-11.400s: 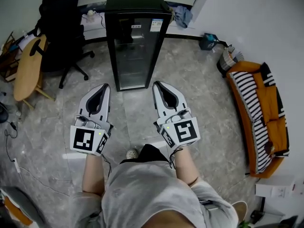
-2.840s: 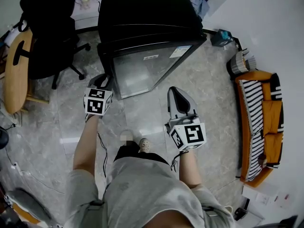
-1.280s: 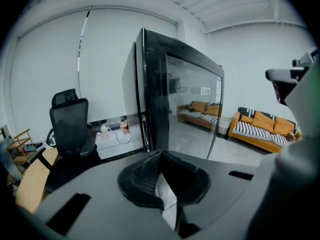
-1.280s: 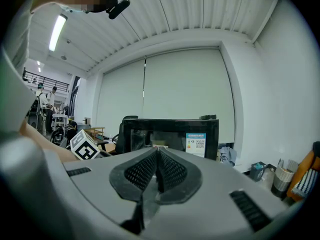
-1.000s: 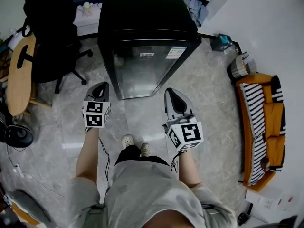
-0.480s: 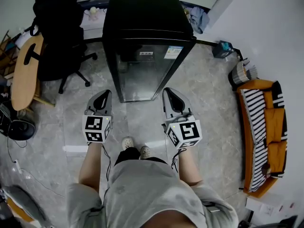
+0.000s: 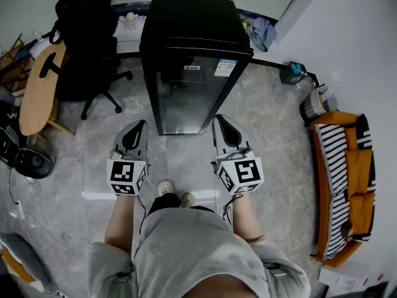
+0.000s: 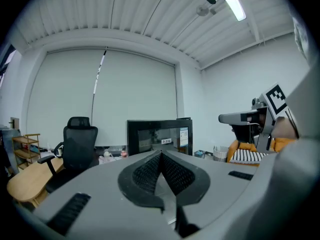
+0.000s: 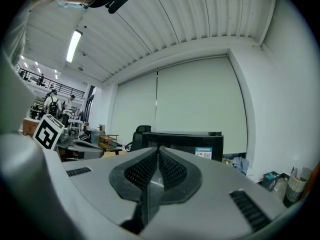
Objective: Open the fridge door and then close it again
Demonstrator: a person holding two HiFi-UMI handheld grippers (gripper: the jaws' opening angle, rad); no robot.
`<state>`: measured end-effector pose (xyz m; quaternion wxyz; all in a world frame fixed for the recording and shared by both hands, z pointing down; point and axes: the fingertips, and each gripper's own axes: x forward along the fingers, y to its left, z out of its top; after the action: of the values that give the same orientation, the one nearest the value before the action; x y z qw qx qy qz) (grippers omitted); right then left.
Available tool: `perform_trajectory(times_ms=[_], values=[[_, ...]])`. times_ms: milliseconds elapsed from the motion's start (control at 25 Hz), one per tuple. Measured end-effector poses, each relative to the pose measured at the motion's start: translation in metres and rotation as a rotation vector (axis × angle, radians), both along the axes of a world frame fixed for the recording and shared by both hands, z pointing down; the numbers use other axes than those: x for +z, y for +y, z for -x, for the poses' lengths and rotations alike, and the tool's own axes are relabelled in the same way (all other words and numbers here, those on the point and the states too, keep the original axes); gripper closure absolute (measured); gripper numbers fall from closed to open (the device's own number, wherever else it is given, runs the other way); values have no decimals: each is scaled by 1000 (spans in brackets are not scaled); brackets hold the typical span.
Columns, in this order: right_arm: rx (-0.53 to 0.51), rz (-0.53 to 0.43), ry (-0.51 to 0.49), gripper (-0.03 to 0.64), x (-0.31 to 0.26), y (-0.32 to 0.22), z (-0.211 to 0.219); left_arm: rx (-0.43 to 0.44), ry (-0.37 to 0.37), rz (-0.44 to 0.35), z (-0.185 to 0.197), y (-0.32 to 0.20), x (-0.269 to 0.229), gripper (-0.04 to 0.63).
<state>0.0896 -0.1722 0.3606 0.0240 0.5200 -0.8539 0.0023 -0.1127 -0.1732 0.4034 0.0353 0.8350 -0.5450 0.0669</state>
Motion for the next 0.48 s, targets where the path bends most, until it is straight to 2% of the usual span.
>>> perform_trajectory(times_ms=[240,480], values=[[1,-23,-8,592,-10,14,-7,1,16,-73,-10,21,-25,580],[-3,-39,-8,592,-16,26,-8,10,28,-108,-15,35,-39,580]])
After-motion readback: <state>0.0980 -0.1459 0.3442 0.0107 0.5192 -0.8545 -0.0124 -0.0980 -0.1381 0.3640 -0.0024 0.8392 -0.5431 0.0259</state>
